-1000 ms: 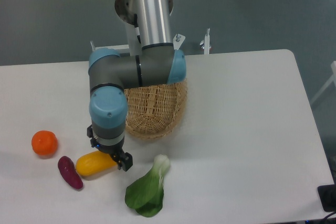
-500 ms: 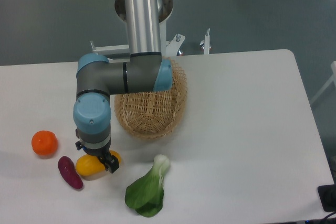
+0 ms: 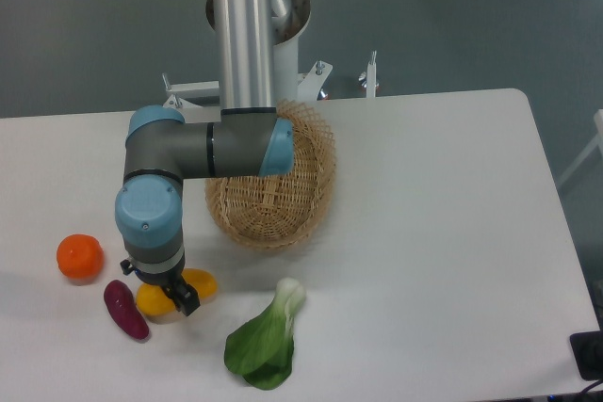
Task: Pick up the mango from the table
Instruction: 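Close the gripper around the yellow mango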
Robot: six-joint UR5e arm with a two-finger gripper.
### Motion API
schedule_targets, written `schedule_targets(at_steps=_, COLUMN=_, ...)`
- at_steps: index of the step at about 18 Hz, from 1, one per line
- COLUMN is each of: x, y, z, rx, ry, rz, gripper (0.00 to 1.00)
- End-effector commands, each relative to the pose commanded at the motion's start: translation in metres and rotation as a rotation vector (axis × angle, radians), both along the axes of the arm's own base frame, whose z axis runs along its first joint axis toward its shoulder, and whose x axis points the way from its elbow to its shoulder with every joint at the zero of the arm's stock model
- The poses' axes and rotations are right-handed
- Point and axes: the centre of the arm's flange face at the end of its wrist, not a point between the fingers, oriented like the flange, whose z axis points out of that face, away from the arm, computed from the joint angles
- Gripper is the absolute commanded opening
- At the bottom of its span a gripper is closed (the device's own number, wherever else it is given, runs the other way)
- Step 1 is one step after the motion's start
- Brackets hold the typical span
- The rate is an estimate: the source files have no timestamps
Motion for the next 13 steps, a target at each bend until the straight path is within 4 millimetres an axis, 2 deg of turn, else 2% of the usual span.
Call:
schedule_targets(at_steps=10, x=-0.0011, y=0.002, z=-0.0063, rx=0.001, ry=0.002, rz=0.029, gripper=0.99)
schedule_targets(at_steps=12, x=-0.0022, y=0.0044, z=-0.0075, rx=0.01, ry=0.006, rz=0.047, gripper=0.91)
schedule_targets(at_steps=13, x=-0.0011, y=0.004, z=-0.0085, rx=0.01, ry=0.007, rz=0.046, gripper=0.82)
